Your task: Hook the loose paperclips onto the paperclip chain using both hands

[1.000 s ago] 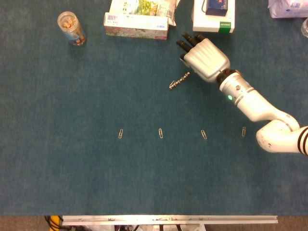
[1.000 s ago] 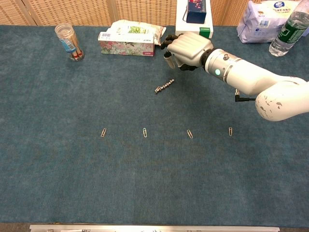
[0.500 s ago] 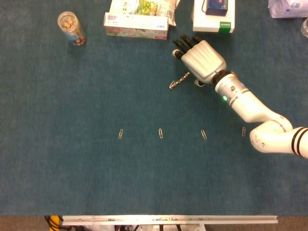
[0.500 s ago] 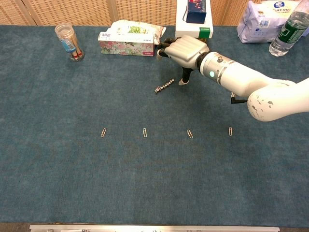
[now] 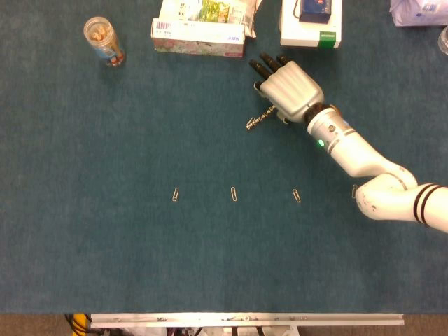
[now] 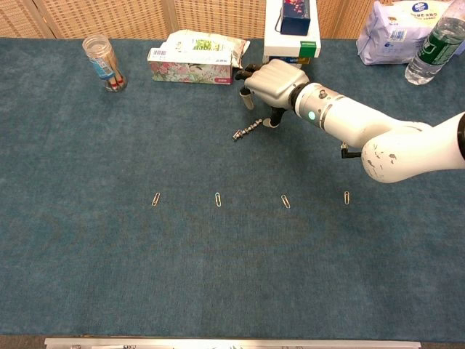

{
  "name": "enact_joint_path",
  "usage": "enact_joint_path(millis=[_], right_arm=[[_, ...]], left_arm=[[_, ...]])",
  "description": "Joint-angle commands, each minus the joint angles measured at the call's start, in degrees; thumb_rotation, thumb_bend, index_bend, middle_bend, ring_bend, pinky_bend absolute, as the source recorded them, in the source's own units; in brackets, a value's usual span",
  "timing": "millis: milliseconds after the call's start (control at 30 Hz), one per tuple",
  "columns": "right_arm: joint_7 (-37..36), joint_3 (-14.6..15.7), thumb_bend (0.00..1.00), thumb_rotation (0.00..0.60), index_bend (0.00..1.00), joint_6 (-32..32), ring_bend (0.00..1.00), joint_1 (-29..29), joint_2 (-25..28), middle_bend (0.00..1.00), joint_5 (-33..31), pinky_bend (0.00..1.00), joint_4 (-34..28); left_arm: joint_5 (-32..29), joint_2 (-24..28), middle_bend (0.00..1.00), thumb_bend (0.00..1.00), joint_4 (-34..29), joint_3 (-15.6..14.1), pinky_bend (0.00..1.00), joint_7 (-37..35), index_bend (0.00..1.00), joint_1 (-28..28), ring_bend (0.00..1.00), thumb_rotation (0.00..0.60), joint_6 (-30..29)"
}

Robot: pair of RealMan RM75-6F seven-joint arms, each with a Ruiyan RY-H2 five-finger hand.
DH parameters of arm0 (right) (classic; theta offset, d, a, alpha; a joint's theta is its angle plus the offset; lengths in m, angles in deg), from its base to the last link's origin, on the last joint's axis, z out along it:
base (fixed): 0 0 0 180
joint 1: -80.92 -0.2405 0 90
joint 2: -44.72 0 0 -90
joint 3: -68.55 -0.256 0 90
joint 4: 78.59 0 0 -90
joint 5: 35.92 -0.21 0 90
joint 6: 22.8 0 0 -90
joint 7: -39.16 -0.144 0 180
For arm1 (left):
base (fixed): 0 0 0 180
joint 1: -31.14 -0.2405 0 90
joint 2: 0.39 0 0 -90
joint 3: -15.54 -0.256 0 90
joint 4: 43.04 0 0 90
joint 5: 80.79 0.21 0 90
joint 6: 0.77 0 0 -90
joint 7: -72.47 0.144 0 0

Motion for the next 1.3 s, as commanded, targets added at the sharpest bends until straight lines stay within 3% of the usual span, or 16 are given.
enact_joint_path(millis=[33,1300], right_arm=[[-0.5,0.1,0.23,0.600,0.46,-0.5,0.00,-0.4,-0.7,0.09,0.2,0.18,1.1],[-3.8,1.0,0.27,0.600,0.50,-3.1,0.00,-1.5,-4.7,0.09,2.5,0.18,7.8]], left_arm=[[0.0,0.1,0.14,0.36,0.0,0.0,0.00,-0.2,0.60,-0.1,0.00,0.600,-0.1],[-0.7,0.6,0.14,0.36,-0.3,0.2,0.00,-1.0,0.60,-0.3,0.00,0.600,-0.2]])
